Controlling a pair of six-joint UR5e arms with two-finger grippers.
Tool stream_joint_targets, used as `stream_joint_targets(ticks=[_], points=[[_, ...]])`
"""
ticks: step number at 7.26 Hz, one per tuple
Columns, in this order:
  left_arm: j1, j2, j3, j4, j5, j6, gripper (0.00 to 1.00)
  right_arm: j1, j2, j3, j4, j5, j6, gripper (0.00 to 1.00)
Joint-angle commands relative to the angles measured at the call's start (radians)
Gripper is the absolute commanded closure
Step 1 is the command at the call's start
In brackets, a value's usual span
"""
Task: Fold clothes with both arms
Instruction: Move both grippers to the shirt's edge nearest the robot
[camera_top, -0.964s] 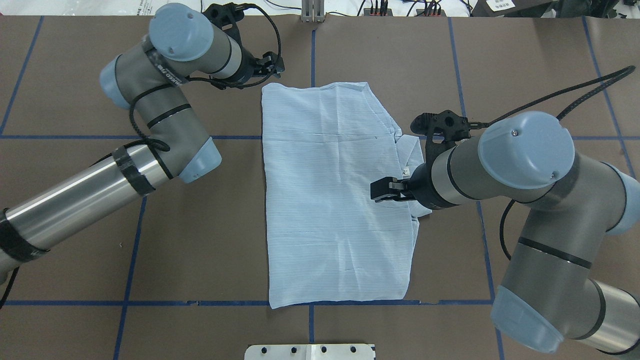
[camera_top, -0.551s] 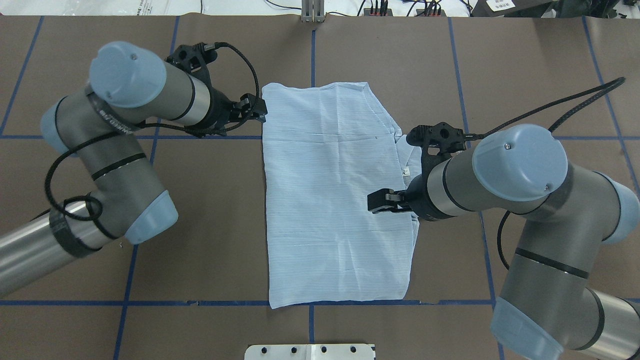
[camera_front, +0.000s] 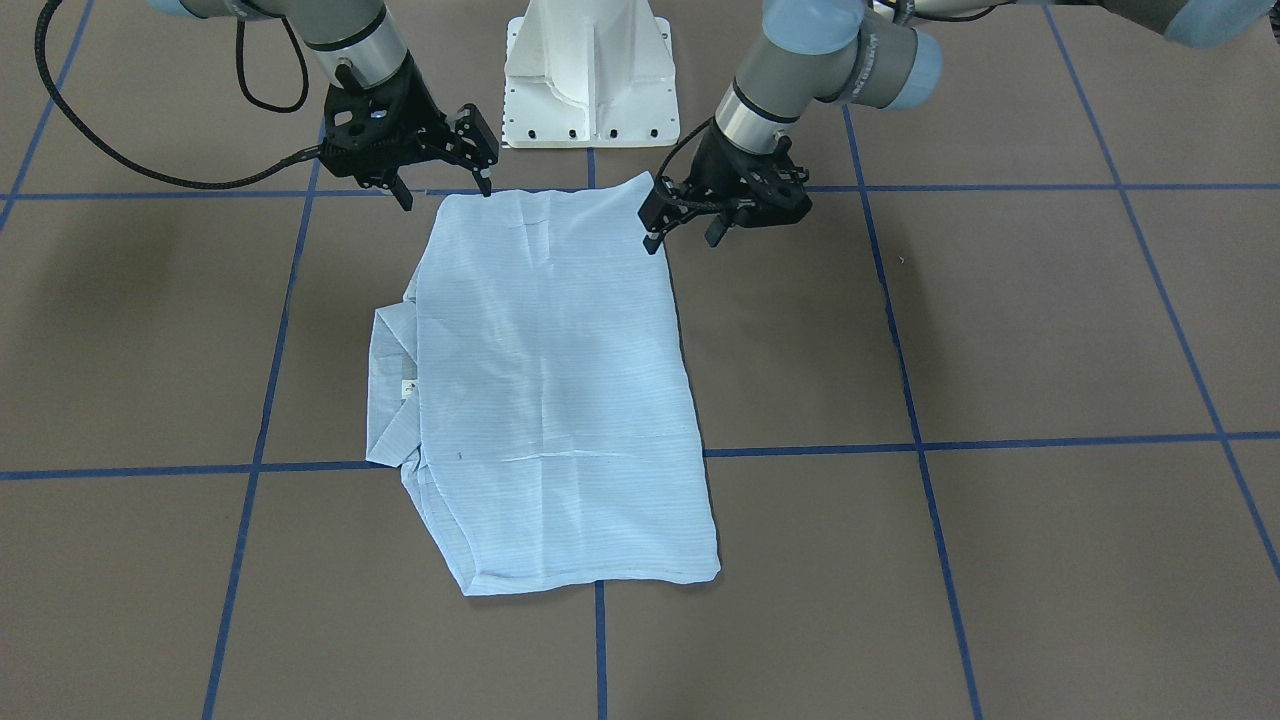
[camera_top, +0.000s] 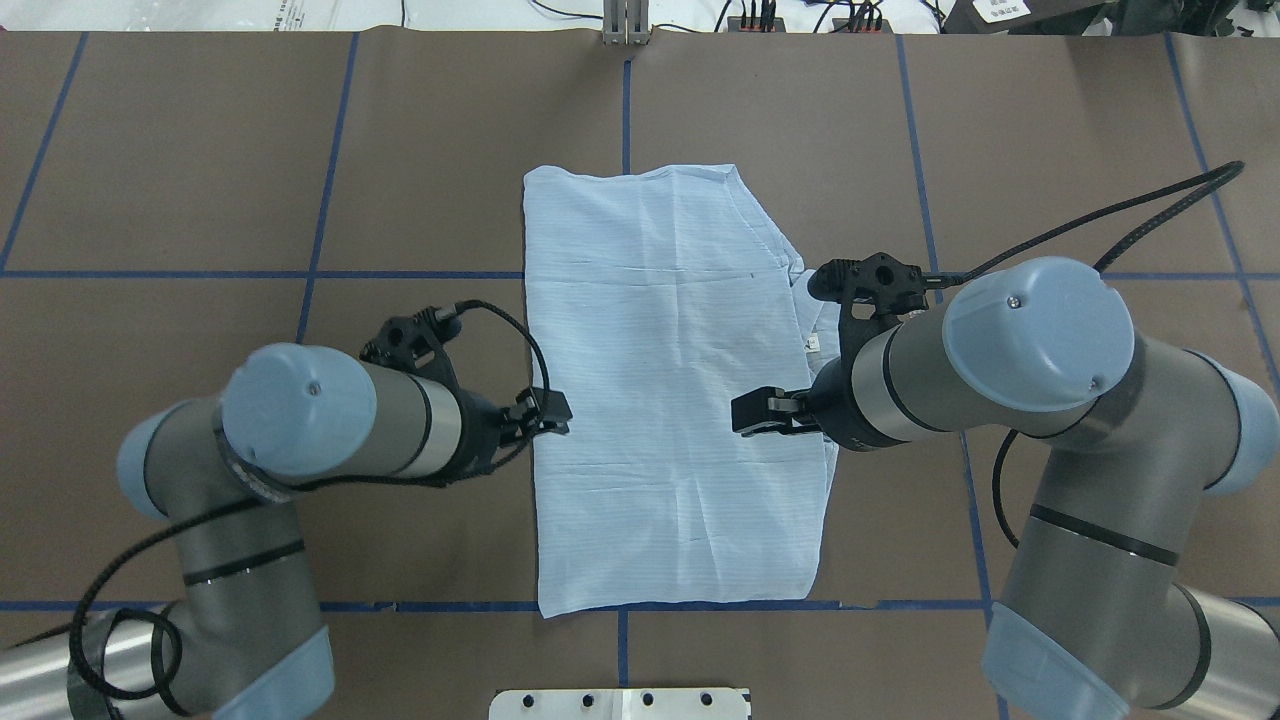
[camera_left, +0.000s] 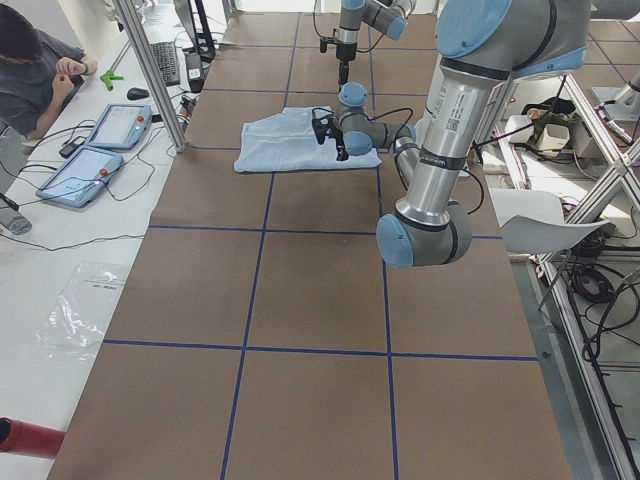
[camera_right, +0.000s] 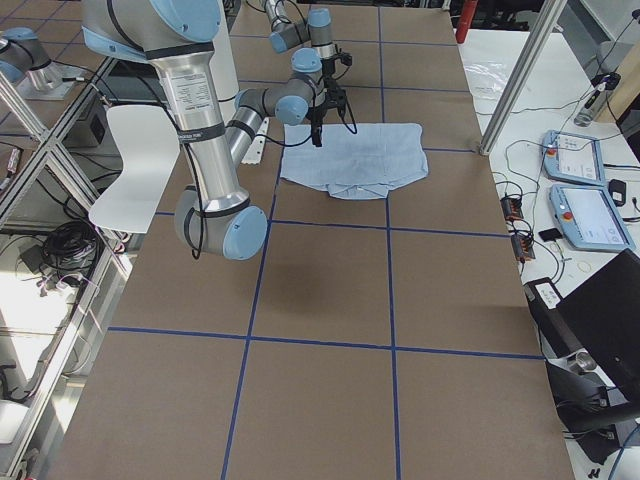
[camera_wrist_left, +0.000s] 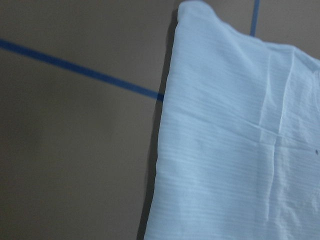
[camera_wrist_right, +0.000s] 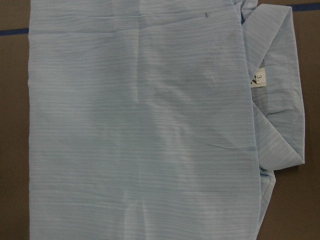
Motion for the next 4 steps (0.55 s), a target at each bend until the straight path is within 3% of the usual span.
stream_joint_targets(ticks=[1, 4], points=[[0.150, 0.005, 0.000, 0.003, 0.058, -0.099, 0.04, 0.000, 0.000, 0.000, 0.000, 0.003, -0.004, 0.00], [0.185, 0.008, 0.023, 0.014, 0.044, -0.110, 0.10, -0.002, 0.002, 0.002, 0.000, 0.003, -0.002, 0.00]])
